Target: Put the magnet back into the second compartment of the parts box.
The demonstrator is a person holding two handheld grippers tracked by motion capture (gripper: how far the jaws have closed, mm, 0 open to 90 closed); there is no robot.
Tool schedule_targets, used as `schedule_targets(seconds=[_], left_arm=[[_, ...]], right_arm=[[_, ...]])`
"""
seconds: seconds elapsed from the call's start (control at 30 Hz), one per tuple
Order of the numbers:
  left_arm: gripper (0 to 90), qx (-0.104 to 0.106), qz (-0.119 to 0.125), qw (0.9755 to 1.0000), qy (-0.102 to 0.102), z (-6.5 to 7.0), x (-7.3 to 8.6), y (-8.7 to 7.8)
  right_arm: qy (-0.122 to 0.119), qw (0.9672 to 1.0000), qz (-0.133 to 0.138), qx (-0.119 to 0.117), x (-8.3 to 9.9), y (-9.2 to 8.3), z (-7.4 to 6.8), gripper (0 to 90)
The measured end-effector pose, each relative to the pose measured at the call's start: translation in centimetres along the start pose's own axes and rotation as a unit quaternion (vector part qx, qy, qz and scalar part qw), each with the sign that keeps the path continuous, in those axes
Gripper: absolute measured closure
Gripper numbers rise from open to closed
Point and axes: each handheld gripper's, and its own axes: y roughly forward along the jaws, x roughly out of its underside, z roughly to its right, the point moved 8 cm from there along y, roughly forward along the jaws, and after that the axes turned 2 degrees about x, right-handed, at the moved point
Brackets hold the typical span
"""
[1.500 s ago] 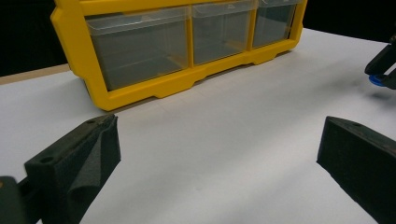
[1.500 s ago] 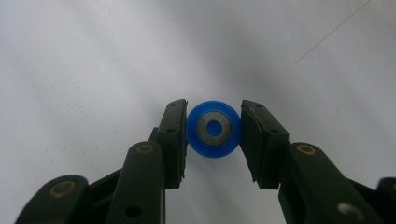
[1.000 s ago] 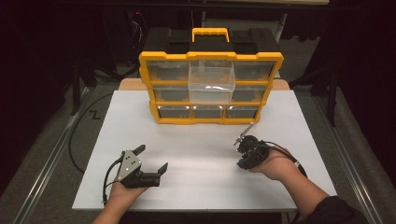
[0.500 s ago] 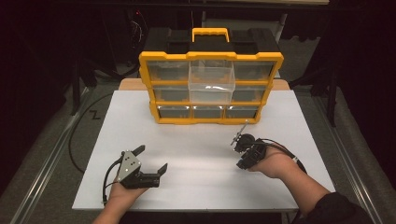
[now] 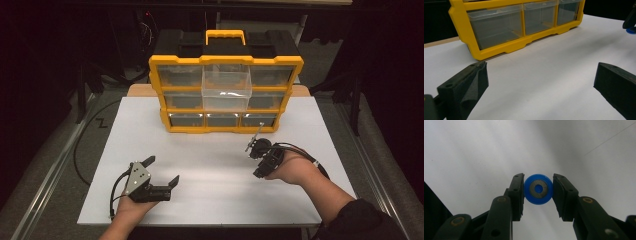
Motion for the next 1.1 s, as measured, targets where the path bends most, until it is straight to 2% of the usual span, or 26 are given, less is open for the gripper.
schedule_targets(seconds=[0.1,0.37,0.47,1.1], left_arm=[[0.0,-0.001,0.000,1.0000,0.000,0.0,0.0,0.1],[0.1,-0.002,0.003,1.0000,-0.001,0.0,-0.1,0.0],[0.0,-0.001,0.002,1.0000,0.000,0.0,0.0,0.0],[0.1,-0.004,0.002,1.0000,-0.002,-0.1,0.0,0.0]], right_arm=[[-0.014,0.9999,-0.005,0.003,0.0,-0.3,0.2,64.7],[-0.012,0.9999,-0.005,-0.001,0.0,-0.8,0.4,64.7],[-0.019,0.9998,-0.010,-0.001,0.0,-1.0,0.4,64.6],[-0.026,0.9996,0.008,0.000,-0.6,-4.5,1.2,64.6]])
